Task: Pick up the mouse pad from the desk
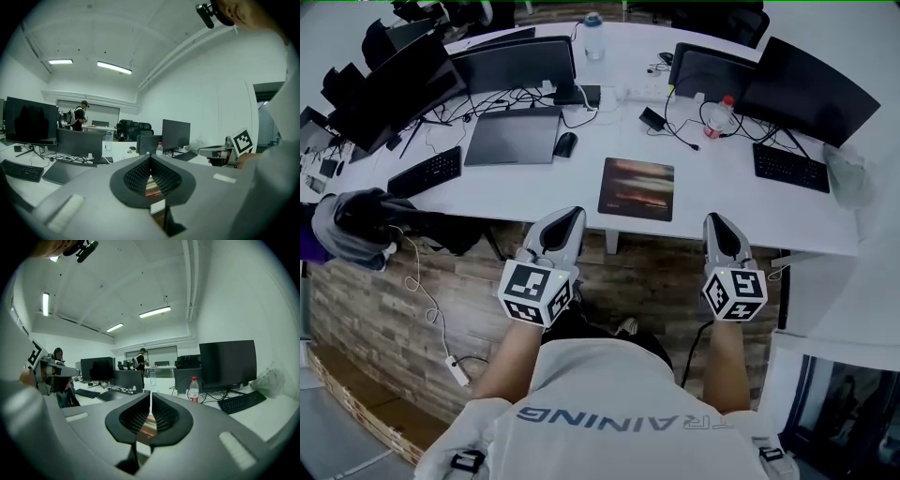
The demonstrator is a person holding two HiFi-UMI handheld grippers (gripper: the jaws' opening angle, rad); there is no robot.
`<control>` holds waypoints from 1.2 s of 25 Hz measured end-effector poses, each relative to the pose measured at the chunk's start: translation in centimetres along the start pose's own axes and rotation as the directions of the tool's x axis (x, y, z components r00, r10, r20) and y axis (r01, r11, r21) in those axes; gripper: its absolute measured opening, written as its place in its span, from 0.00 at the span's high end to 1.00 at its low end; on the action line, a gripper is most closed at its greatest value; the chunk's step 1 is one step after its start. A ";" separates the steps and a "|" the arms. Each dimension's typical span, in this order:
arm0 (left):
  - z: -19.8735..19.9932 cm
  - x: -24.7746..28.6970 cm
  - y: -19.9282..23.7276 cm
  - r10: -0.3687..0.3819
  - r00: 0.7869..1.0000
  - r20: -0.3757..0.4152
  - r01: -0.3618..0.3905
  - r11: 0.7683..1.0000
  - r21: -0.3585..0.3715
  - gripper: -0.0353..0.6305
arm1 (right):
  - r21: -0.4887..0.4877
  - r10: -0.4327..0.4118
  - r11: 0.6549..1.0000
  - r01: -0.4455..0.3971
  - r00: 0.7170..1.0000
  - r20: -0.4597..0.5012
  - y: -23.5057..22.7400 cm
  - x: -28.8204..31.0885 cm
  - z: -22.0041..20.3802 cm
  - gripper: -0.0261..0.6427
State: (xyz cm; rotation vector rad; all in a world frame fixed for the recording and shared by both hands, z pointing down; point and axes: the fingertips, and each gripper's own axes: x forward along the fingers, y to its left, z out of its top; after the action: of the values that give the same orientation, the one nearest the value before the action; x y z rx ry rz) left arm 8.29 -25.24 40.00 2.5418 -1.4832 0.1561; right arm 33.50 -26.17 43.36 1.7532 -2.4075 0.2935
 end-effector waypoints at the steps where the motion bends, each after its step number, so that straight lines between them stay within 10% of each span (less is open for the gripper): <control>1: -0.2 0.5 0.4 -0.004 1.000 -0.002 0.004 1.000 -0.002 0.95 | -0.004 -0.001 1.000 0.001 1.000 -0.008 0.0 0.7 0.1 0.92; 21: -0.2 10.6 12.3 -0.145 0.989 -0.040 0.143 0.989 -0.048 0.95 | -0.074 -0.092 0.994 0.081 0.984 -0.155 2.9 14.6 0.6 0.88; 30: -1.5 13.1 9.1 -0.130 0.986 -0.104 0.122 0.989 -0.078 0.95 | -0.092 -0.001 0.995 -0.049 0.880 -0.475 -0.7 17.8 -9.1 0.58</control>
State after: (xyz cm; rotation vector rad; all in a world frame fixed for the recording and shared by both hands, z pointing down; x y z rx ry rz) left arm 6.86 -40.42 44.92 2.5180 -1.2621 0.2151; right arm 28.75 -40.53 56.43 1.4041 -2.0497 0.5260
